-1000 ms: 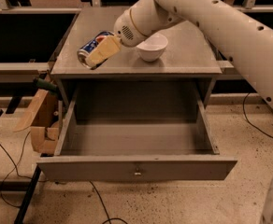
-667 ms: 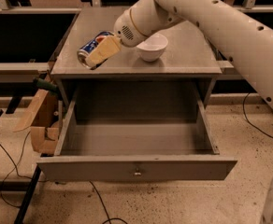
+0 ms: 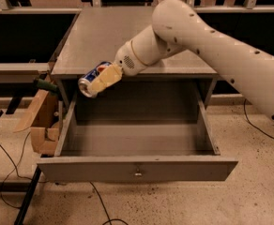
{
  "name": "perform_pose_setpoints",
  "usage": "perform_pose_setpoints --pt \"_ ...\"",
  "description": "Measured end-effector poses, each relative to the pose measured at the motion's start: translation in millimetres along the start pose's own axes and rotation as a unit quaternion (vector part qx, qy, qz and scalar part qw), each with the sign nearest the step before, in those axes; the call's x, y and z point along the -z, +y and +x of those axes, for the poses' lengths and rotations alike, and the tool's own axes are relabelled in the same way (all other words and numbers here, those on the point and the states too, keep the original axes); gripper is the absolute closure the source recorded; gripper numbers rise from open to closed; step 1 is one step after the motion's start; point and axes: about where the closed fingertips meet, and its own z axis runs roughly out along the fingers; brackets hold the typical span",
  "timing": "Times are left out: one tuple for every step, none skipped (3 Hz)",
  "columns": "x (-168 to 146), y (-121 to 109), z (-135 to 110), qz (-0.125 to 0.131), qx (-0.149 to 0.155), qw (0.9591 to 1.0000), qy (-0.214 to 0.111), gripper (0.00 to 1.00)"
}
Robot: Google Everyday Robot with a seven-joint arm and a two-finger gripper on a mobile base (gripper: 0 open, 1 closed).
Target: Place pepsi can into top drawer
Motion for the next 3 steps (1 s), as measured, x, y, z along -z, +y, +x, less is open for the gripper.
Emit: perform_pose_setpoints --pt "-41 1 34 -0.017 -0.037 0.9989 0.021 1.00" --pt "-84 -10 57 -0.017 -0.086 0.9954 0.039 1.00" --pt "-117 -26 72 0.010 -0.155 0.9866 0.050 1.00"
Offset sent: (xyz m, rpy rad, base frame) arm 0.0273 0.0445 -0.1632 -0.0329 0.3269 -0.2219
